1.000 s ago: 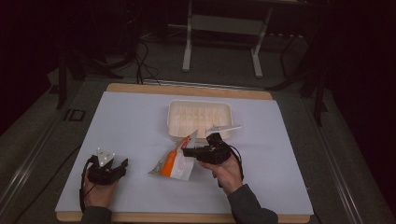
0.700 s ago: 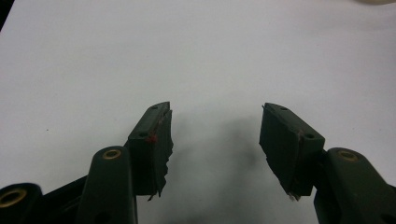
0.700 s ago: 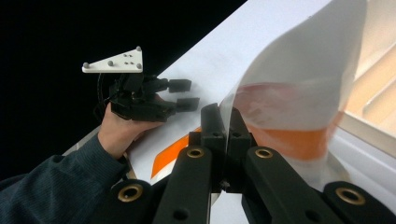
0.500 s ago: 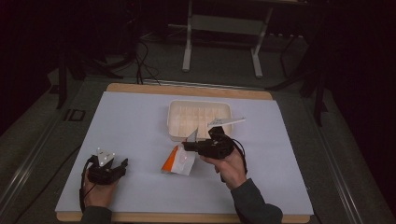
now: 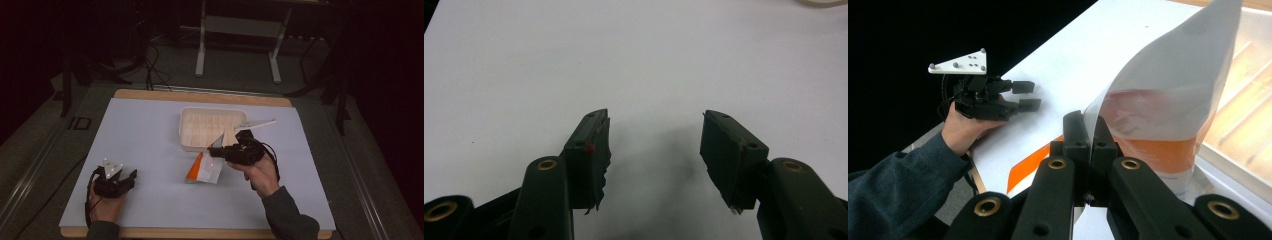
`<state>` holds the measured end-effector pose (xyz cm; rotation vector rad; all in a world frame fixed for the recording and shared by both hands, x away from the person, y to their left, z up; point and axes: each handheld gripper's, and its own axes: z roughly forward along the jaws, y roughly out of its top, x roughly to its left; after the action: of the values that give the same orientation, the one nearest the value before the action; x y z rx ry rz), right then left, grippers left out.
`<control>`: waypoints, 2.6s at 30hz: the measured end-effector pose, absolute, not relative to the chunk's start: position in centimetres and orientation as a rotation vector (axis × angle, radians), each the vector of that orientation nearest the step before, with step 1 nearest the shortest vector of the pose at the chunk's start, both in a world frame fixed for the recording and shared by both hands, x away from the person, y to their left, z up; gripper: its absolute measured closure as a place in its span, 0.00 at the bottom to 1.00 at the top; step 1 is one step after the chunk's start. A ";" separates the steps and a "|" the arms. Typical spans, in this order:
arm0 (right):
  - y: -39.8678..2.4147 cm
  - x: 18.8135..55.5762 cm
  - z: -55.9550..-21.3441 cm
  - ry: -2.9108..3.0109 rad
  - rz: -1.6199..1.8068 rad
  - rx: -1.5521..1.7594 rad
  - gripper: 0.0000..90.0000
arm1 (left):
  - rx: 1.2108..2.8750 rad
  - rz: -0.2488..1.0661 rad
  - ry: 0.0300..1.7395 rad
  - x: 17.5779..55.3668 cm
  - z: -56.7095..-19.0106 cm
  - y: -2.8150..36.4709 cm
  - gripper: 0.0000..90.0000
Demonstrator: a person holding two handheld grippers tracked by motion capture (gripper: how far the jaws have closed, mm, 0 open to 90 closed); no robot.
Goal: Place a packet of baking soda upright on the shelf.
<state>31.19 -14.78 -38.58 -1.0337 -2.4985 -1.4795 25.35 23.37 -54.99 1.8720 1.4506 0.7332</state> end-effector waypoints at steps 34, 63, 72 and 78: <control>-18.8 33.9 -33.1 -2.677 -1.457 -1.039 1.00 | 1.869 0.728 1.451 25.4 -55.0 23.3 0.49; -21.1 38.8 -32.1 -2.770 -1.310 -1.157 1.00 | 1.876 0.725 1.447 25.4 -55.1 23.3 0.49; -21.5 40.1 -31.8 -2.788 -1.251 -1.218 1.00 | 1.878 0.726 1.445 25.4 -55.1 23.3 0.49; -21.8 40.4 -31.4 -2.813 -1.216 -1.249 1.00 | 1.875 0.724 1.443 25.4 -55.1 23.2 0.49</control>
<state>40.42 -21.76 -31.44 -1.2485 -2.8128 -1.2159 25.43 23.23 -55.06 1.8754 1.4430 0.7240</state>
